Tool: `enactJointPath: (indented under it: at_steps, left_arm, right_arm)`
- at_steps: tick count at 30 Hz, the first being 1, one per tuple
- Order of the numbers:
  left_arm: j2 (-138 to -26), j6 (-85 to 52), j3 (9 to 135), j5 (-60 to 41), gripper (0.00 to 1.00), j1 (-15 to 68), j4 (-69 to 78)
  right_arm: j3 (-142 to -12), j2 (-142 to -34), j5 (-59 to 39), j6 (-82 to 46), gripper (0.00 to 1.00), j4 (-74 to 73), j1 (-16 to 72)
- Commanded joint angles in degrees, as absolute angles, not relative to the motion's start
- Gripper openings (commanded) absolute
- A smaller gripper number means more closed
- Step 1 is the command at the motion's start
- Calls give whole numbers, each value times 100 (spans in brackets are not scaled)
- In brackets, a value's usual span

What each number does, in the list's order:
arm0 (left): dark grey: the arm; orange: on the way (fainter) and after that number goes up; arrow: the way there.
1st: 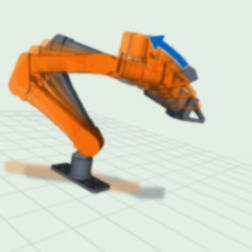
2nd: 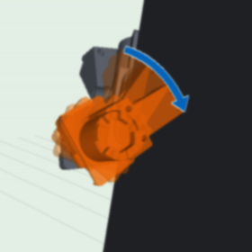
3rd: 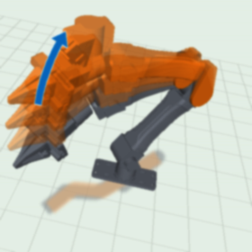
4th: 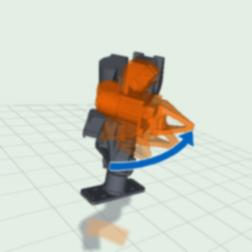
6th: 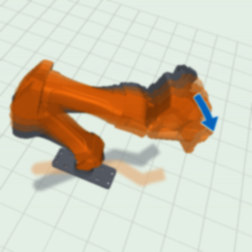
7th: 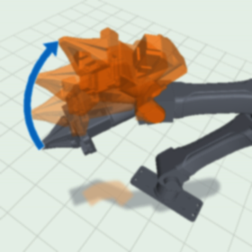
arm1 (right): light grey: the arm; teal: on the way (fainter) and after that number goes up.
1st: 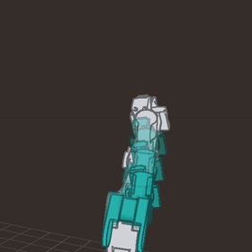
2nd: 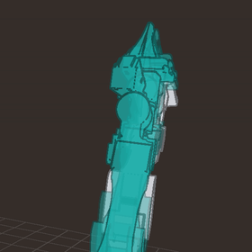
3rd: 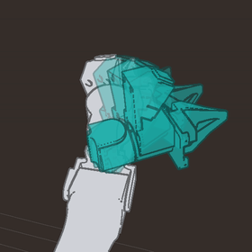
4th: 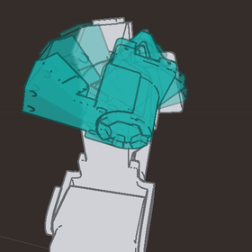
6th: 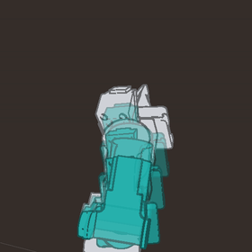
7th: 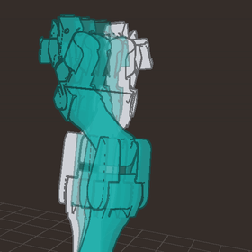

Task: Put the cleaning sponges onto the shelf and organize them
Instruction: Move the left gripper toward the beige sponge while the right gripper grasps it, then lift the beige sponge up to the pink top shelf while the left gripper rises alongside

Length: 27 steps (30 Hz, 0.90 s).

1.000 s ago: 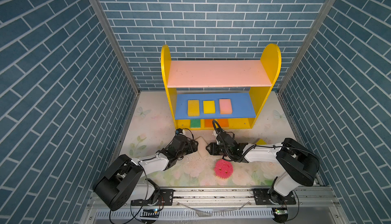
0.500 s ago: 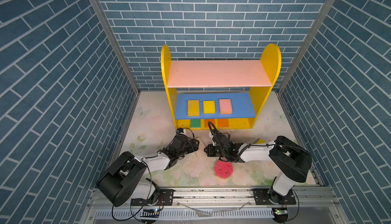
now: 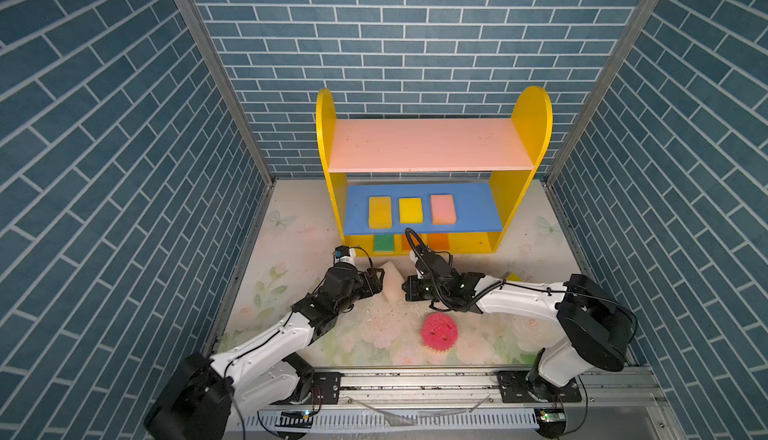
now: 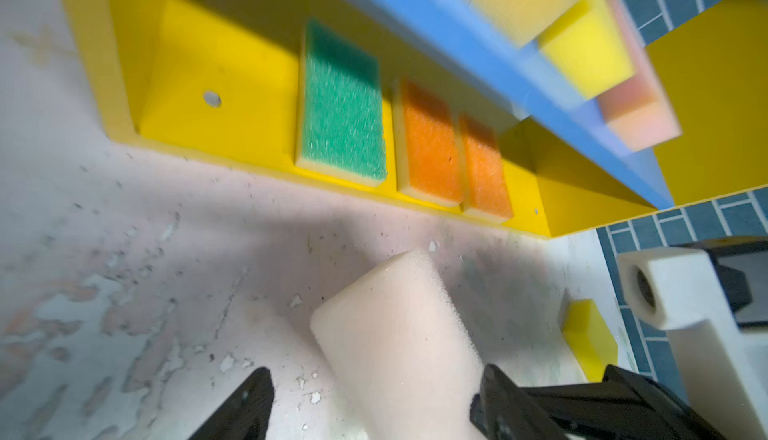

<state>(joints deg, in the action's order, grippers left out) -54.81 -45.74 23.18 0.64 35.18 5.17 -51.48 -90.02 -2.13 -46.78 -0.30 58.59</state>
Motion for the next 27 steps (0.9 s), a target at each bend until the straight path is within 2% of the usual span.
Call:
enactJointPath:
  at_steps: [1, 5, 9, 17, 23, 27]
  left_arm:
    - [-4669, -3985, 2711, 868, 80, 3525, -736]
    - [-3935, -3481, 3090, 1325, 81, 3507, -1323]
    - [-3684, -2972, 3481, 1639, 82, 3511, -1672]
    - [-3917, -2043, 4574, 1520, 82, 3506, -1875]
    - [-4476, -1233, 5899, 1340, 82, 3503, -2302]
    - [-4677, -988, 6507, 1343, 83, 3499, -2261]
  right_arm:
    - [-5833, -8645, 347, -4065, 0, 1019, 5936]
    - [-6258, -8358, 515, -3538, 0, 1258, 5974]
    - [-6908, -8193, 888, -2983, 0, 1758, 5976]
    - [-8357, -8358, 1339, -2187, 0, 2280, 5963]
    - [-9484, -8534, 2210, -1848, 0, 2416, 5962]
    - [-10134, -8744, 2197, -1591, 0, 2365, 5963]
